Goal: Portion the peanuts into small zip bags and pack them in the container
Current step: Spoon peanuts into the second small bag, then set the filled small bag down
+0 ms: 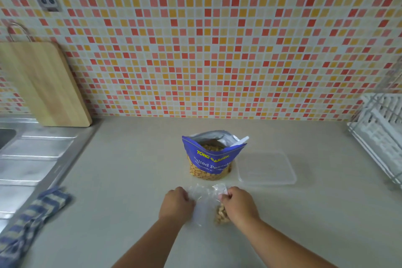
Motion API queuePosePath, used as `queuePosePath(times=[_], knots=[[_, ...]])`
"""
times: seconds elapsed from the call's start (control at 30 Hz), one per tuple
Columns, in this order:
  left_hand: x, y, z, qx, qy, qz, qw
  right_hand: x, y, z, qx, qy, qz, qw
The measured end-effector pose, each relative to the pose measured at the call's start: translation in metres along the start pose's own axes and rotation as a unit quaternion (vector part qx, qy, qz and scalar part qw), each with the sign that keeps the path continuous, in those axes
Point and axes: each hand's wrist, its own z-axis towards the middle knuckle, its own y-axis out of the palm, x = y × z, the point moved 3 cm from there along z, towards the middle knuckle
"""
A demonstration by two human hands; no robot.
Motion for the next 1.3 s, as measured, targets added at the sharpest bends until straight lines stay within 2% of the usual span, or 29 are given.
queuePosePath(times=[0.2,0.43,0.67,0.9,1.13,1.2,1.3], knots=[[-0.007,-0.011,0.0,0.008,-0.013,-0.023,1.0,0.003,-0.003,-0.001,-0.007,0.026,0.017,1.0],[-0.01,-0.026,-0.005,0.021,0.009,-0.019,1.0,0.002,-0.007,-0.003,-0.002,0.027,0.039,0.999],[-0.009,-0.036,-0.009,0.017,0.077,-0.011,0.997,-0.015,-0.019,-0.016,0.071,-0.047,0.007,0.996],[-0.01,-0.039,-0.01,0.001,0.099,-0.056,0.993,-0.023,-0.009,-0.019,0.044,-0.087,-0.001,0.995],[-0.008,-0.052,-0.016,0.0,0.147,-0.117,0.982,-0.023,-0.013,-0.021,0.042,-0.086,-0.003,0.995],[-0.007,-0.06,-0.02,0.004,0.176,-0.156,0.972,-0.027,-0.016,-0.022,0.035,-0.096,0.029,0.994],[-0.004,-0.071,-0.03,-0.035,0.208,-0.243,0.947,-0.04,-0.019,-0.027,-0.035,-0.092,0.171,0.98]])
